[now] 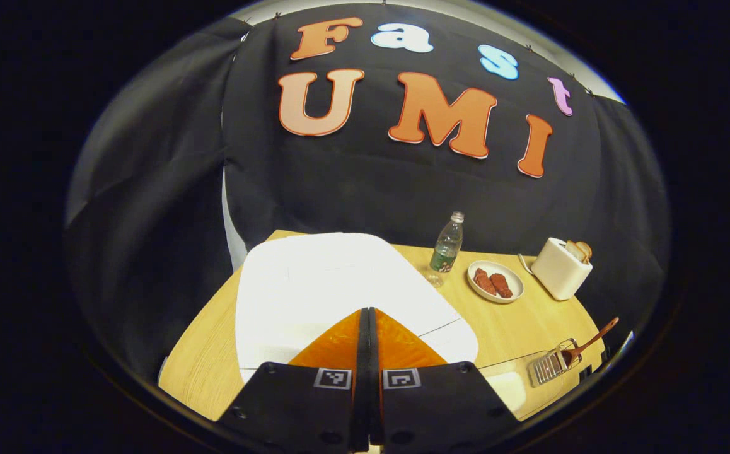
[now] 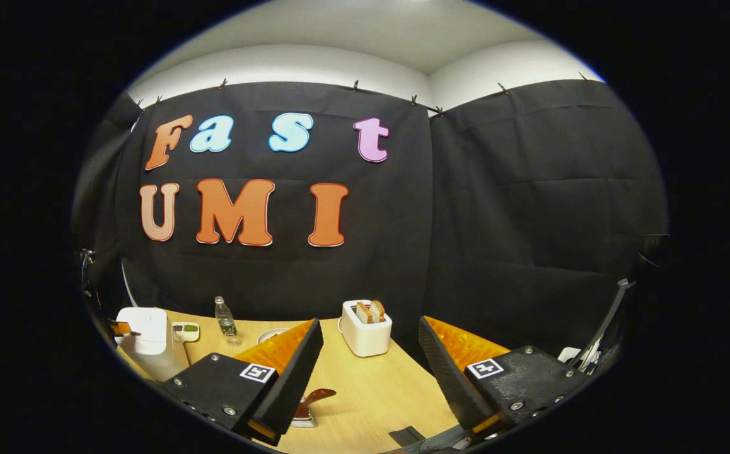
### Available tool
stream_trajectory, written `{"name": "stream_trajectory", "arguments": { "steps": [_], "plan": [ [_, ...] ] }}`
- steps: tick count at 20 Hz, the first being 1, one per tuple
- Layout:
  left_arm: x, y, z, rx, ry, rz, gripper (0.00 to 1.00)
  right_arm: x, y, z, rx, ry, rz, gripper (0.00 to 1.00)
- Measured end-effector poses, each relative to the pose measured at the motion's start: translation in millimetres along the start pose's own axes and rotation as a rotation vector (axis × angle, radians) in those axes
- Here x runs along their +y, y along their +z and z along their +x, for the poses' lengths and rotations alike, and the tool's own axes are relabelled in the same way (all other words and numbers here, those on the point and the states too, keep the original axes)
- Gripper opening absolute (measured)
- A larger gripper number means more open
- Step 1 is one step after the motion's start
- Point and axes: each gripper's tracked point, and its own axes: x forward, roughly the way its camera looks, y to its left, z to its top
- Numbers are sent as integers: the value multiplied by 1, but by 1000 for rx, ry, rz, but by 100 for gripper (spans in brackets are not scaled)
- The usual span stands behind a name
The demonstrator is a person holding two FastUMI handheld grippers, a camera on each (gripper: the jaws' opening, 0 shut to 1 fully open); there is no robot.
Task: Close the left gripper, press the button to open the rice cooker; take a wooden spoon from the chopstick holder with the right hand, scoop a spoonful of rice and pour it into the rice cooker, then put the wooden spoon back into the chopstick holder.
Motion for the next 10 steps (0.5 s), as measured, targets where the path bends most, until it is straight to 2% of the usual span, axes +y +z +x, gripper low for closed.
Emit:
{"name": "stream_trajectory", "arguments": {
  "steps": [2,3,6,8,10],
  "plan": [
    [0,-6,9,21,3,-16,5,-4,-5,4,12,-9,-13,95],
    [1,-3,13,9,3,-17,2,-4,-6,5,17,-10,-16,95],
    [4,-18,10,103,7,-28,5,0,-13,7,38,-5,-14,95],
    [6,-11,12,92,20,-26,2,6,-15,7,38,2,3,95],
    [5,-3,12,62,24,-13,5,12,-18,8,43,23,20,95]
  ]
}}
